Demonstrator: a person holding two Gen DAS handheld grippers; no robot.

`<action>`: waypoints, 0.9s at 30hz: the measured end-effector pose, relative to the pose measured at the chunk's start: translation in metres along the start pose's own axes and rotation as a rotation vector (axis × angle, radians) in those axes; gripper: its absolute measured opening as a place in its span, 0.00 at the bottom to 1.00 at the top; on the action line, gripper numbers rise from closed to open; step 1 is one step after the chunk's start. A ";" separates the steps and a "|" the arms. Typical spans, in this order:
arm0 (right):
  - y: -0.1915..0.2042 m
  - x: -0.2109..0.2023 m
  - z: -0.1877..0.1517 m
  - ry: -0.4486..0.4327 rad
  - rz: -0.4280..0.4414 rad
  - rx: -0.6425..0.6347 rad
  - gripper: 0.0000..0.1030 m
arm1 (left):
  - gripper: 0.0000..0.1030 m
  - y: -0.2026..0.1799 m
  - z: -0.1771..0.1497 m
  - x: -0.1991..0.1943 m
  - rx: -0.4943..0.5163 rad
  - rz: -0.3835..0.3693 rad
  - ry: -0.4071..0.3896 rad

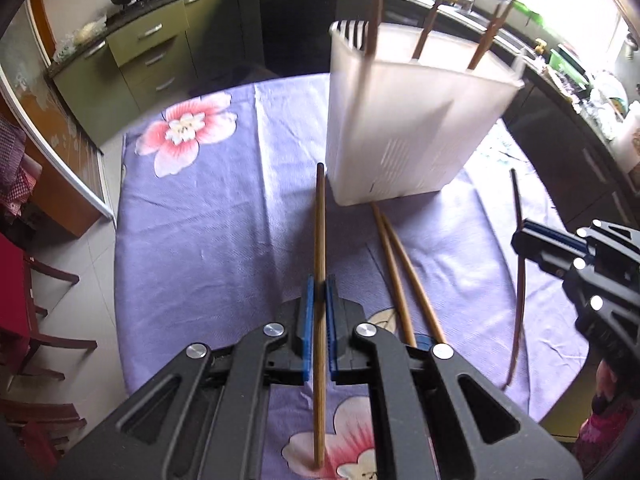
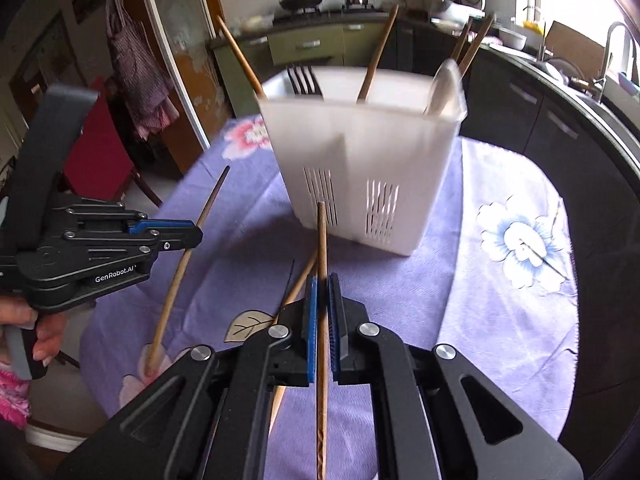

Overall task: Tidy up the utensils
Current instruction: 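Lift the chopsticks with both tools and drop them into the white holder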

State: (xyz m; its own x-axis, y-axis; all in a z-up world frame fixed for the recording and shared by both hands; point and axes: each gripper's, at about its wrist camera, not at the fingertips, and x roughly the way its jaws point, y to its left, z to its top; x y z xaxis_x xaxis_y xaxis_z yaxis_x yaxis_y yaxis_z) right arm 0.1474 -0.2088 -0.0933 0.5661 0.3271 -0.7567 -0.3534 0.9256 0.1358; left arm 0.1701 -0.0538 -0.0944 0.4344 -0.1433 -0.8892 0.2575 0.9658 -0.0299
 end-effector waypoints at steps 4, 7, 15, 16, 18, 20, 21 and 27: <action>-0.004 -0.032 -0.004 -0.051 0.003 0.005 0.06 | 0.06 -0.003 -0.007 -0.030 0.013 -0.021 -0.048; -0.005 -0.044 -0.009 -0.066 0.007 0.008 0.06 | 0.05 -0.008 -0.013 -0.046 0.023 -0.027 -0.076; -0.006 -0.069 -0.021 -0.105 0.016 0.005 0.06 | 0.05 -0.020 -0.023 -0.085 0.055 -0.036 -0.136; -0.005 -0.072 -0.022 -0.108 0.016 0.002 0.06 | 0.05 -0.022 -0.024 -0.087 0.059 -0.036 -0.140; -0.002 -0.077 -0.022 -0.115 0.016 -0.004 0.06 | 0.05 -0.023 -0.024 -0.090 0.065 -0.038 -0.144; 0.000 -0.081 -0.022 -0.125 0.017 -0.005 0.06 | 0.05 -0.026 -0.024 -0.092 0.069 -0.043 -0.148; 0.001 -0.083 -0.021 -0.129 0.018 -0.005 0.06 | 0.05 -0.027 -0.024 -0.093 0.071 -0.045 -0.150; 0.001 -0.093 -0.012 -0.152 0.010 -0.003 0.06 | 0.05 -0.030 -0.018 -0.095 0.081 -0.059 -0.157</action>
State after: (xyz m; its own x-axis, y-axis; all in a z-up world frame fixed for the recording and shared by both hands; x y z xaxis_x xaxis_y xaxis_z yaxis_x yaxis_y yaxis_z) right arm 0.0852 -0.2406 -0.0303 0.6684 0.3618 -0.6499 -0.3621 0.9215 0.1405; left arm 0.1057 -0.0657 -0.0167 0.5447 -0.2370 -0.8044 0.3526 0.9350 -0.0367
